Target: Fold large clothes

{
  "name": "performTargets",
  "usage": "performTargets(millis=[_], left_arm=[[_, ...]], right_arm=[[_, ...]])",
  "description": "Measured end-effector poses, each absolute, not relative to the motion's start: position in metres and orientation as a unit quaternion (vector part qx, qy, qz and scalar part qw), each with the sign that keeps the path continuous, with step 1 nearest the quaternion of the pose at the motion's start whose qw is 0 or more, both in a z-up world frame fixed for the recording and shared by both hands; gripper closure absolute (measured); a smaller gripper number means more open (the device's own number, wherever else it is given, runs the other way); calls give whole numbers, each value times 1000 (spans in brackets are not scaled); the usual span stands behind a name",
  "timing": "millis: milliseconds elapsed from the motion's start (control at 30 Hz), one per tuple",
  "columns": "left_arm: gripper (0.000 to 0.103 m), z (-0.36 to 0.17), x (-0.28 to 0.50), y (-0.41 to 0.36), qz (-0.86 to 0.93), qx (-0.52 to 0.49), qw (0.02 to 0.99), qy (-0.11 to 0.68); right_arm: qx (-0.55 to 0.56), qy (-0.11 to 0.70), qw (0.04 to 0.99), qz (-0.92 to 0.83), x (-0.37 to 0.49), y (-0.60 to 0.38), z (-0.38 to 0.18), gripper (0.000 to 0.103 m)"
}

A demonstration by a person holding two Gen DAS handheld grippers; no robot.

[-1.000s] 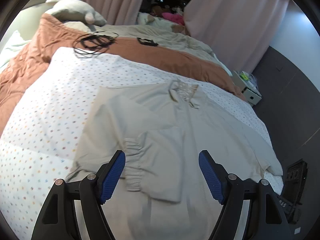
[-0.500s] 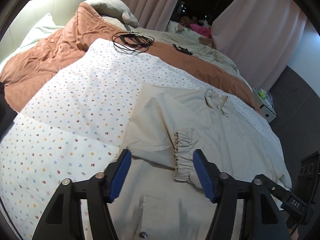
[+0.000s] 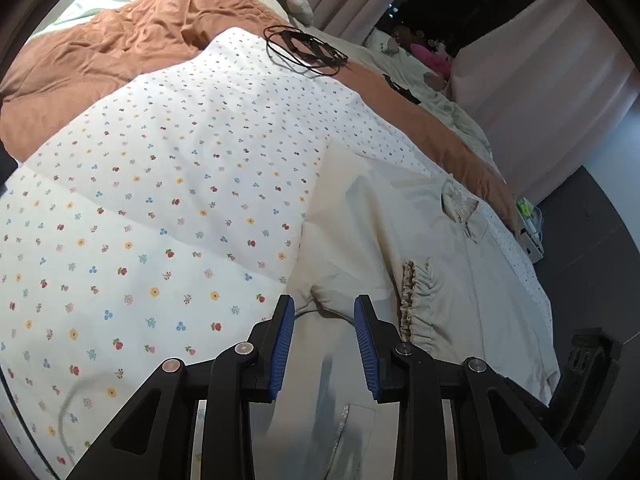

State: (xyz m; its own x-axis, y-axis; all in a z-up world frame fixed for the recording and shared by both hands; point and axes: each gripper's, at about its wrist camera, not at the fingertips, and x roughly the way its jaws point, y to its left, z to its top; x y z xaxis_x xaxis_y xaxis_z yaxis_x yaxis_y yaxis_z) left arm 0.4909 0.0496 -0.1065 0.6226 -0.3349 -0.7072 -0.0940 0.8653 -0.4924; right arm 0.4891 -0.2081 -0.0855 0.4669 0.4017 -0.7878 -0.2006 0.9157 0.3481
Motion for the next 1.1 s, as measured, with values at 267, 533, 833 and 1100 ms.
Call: performTargets(millis=[267, 533, 833, 1100], left_arm=[[70, -107, 490, 76, -66, -279, 860, 423], [70, -116, 495, 73, -59, -268, 856, 438], [70, -130, 504, 51, -43, -226, 854, 467], [70, -139, 507, 39, -31, -193, 856, 479]], right_arm=[[46, 500, 853, 139, 501, -183, -125, 26], [-4, 498, 858, 127, 502, -177, -121, 67], [64, 431, 891, 132, 480, -245, -55, 69], [167, 391, 901, 86, 475, -341, -25, 69]])
